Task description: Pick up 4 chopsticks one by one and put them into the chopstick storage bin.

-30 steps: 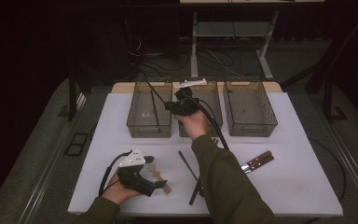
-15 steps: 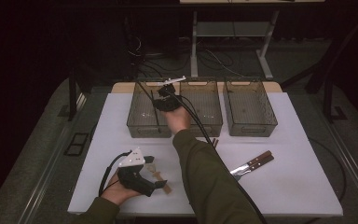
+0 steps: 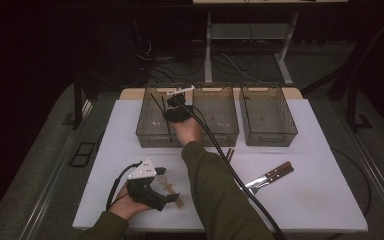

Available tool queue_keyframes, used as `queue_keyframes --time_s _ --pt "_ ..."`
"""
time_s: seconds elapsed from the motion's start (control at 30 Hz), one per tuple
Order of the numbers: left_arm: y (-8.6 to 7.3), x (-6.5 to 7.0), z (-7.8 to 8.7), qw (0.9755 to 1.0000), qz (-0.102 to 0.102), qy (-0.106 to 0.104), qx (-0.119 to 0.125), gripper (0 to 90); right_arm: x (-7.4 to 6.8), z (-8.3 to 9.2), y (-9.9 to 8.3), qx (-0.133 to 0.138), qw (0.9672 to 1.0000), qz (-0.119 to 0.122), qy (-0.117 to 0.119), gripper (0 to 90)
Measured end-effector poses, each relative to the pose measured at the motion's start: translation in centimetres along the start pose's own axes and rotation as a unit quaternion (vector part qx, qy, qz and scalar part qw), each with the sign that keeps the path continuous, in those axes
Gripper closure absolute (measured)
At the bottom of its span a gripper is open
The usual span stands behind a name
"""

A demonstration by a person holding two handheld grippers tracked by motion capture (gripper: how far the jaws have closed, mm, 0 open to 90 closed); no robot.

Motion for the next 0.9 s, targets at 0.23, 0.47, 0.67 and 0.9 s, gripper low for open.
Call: queue_keyframes --time_s 0.23,0.47,0.67,0.9 --pt "0.0 -0.1 0.1 1.0000 -0.003 0.003 0.000 0.0 -0.1 1.3 0.4 -0.003 0.9997 0.024 0.010 58.2" --pt "0.0 -0.1 0.1 1.0000 0.000 0.004 0.000 0.0 -0.3 3.9 0.3 -0.002 0.9988 0.038 0.031 47.2" --pt "0.0 -0.1 0.0 1.0000 0.002 0.003 0.003 0.0 0.0 6.5 -0.3 0.002 0.9976 0.045 0.053 38.6" --pt "0.0 -0.1 0.0 1.0000 -0.001 0.003 0.000 0.0 0.7 9.2 -1.7 0.004 0.9960 0.053 0.072 34.5"
Point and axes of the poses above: each handheld gripper's, and its own axes: z roughly backward along the jaws, y roughly out of its top, x roughly to its right, the point moved 5 cm from there along -z, roughly forward along the jaws, and after that the axes turned 1 degree about -y, right-handed, at the moved point
